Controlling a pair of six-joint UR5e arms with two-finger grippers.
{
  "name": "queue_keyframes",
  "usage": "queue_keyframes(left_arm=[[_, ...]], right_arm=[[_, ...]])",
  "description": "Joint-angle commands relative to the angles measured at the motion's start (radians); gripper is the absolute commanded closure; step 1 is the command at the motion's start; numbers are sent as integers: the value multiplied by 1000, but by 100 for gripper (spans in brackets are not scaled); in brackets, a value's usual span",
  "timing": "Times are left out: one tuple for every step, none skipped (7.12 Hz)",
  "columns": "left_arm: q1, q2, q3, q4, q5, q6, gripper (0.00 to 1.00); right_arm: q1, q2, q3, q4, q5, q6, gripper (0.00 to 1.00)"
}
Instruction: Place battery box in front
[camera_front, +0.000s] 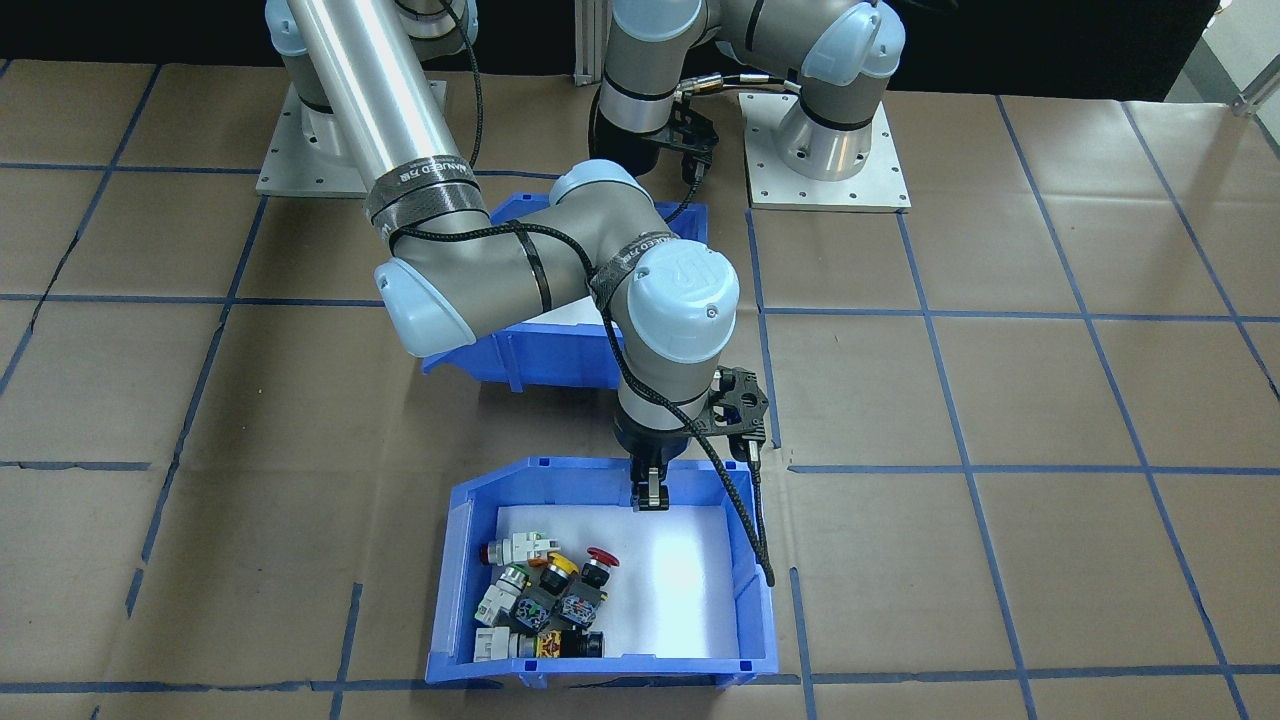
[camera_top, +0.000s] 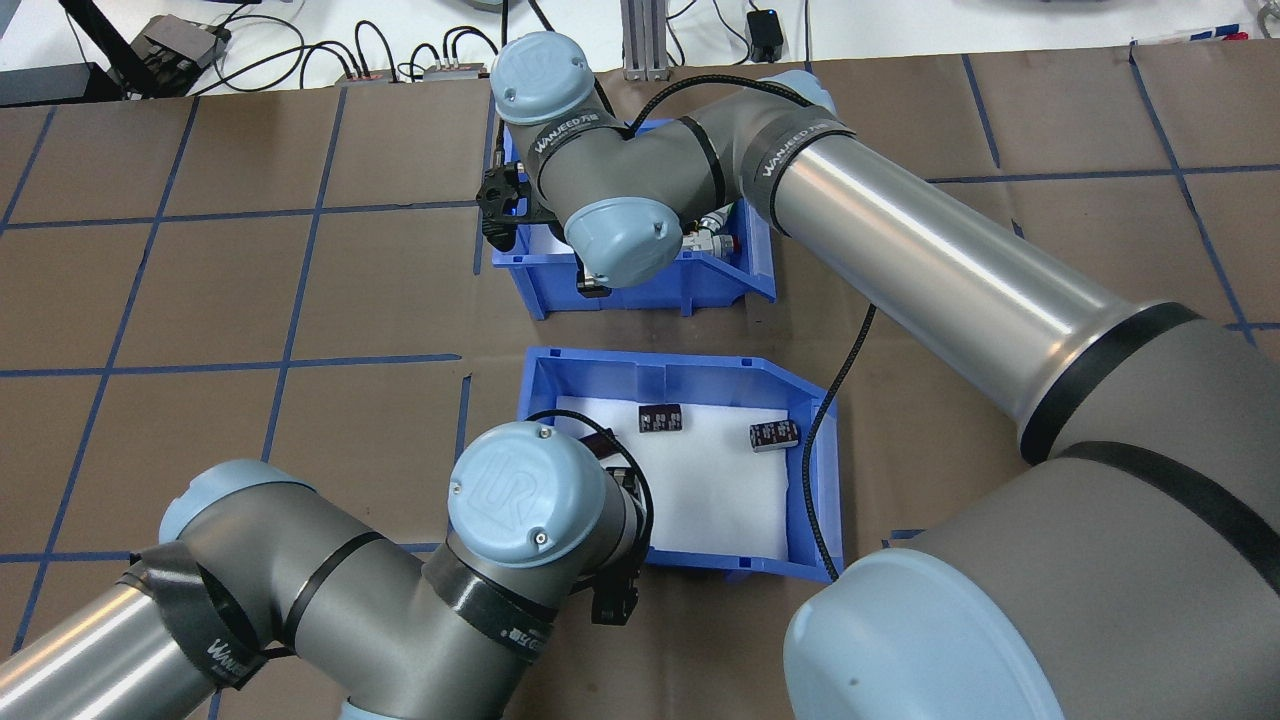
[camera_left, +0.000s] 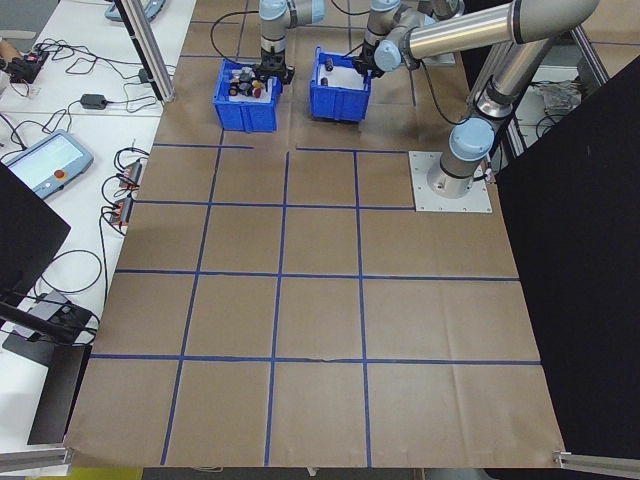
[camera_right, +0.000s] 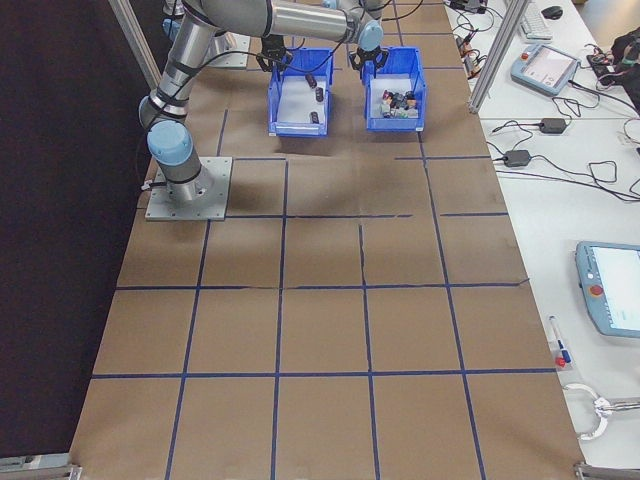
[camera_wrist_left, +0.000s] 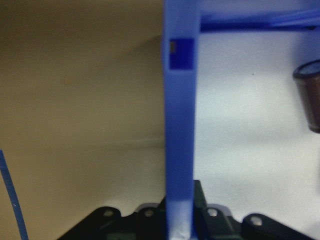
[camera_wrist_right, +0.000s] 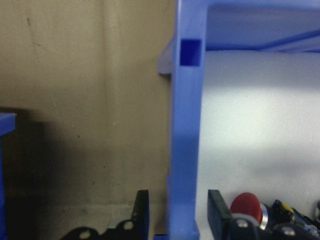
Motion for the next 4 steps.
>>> queue_keyframes(left_arm=[[72, 42, -1, -58, 34, 96, 100], [91, 55, -2, -74, 36, 112, 100], [103, 58, -2, -89, 36, 138, 100], [132, 58, -2, -103, 36, 188, 100]], right_arm=[[-3, -14, -4, -2, -27, -9, 98], [-15, -28, -4, -5, -27, -13, 100], [-39, -51, -2, -5, -27, -22, 100], [-73, -88, 7, 9, -29, -38, 100]])
